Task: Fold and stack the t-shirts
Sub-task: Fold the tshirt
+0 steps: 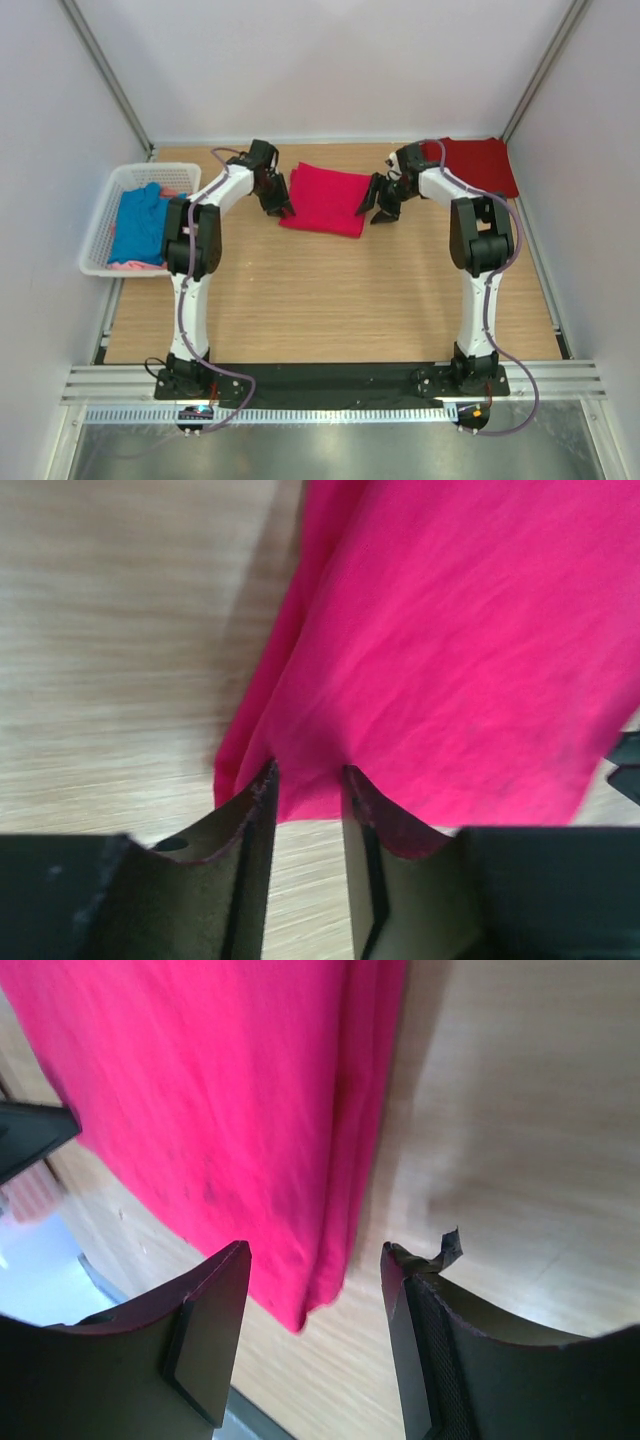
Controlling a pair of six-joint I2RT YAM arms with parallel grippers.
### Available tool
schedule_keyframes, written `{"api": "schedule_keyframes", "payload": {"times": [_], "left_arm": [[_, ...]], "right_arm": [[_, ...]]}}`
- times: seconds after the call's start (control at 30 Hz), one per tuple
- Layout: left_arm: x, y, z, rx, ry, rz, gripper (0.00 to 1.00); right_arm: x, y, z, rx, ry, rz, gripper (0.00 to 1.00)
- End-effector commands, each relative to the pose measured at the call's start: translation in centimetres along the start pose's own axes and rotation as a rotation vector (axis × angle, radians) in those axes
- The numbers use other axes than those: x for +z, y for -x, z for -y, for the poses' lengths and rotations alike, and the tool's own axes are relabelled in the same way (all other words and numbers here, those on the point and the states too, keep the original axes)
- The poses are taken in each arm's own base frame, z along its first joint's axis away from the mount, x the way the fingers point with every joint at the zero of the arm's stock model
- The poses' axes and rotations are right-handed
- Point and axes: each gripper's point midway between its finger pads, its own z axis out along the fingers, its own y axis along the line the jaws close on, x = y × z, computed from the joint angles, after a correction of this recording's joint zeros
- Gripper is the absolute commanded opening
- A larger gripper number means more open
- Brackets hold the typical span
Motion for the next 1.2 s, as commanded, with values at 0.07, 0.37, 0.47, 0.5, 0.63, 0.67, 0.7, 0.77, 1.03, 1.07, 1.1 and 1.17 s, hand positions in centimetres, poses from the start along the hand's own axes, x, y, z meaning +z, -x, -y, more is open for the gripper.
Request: {"api": "schedule_keyframes", "payload": {"times": [0.07,0.37,0.47,0.5,0.63,0.67,0.7,0.77,1.03,1.07,1.1,1.17], "left_arm": [[-0.7,-1.7,-0.9,0.054,0.011,-0.033,0.25],[-0.5,-4.6,-2.3,0.043,0.03,-0.09,0.0],[-1.5,-4.9,-1.8,0.023,0.015,-0.085,0.0],[-1.9,-5.0,-1.8,0.016,0.019,-0.085,0.0],[-4.2,-4.0,-1.2,-0.001,0.047,-0.052,0.09],[-4.5,-3.9,-1.2,-0.002,0.058,-0.05,0.12],[-4.8,-3.9,-1.4,-0.005,0.07,-0.06,0.18],[-5.1,-3.5,-1.1,0.007,0.064,-0.051,0.25],[-2.9,-5.6,-1.9,0.044,0.046,-0.161,0.34],[-2.8,-6.0,-1.9,0.05,0.037,-0.17,0.34],[-2.7,-6.7,-2.3,0.06,0.032,-0.175,0.34],[-2.8,-7.3,-2.4,0.066,0.015,-0.179,0.36]], "right_arm": [[-1.1,-3.9,-1.8,-0.081,0.088,-0.051,0.61],[0.7,-5.2,-1.8,-0.054,0.154,-0.063,0.38],[0.5,-5.5,-1.7,-0.054,0.151,-0.062,0.18],[0.5,-5.6,-1.7,-0.057,0.147,-0.059,0.15],[0.2,-6.2,-1.1,-0.061,0.125,-0.069,0.08],[0.2,-6.4,-0.9,-0.059,0.119,-0.074,0.06],[0.2,-6.5,-0.9,-0.059,0.116,-0.077,0.05],[0.0,-6.7,-0.9,-0.059,0.115,-0.081,0.04],[-1.5,-8.9,-0.3,-0.058,0.088,-0.109,0.03],[-1.7,-9.2,-0.1,-0.051,0.086,-0.111,0.04],[-1.9,-9.7,0.0,-0.047,0.084,-0.115,0.03],[-2.3,-11.0,0.6,-0.035,0.078,-0.127,0.04]]}}
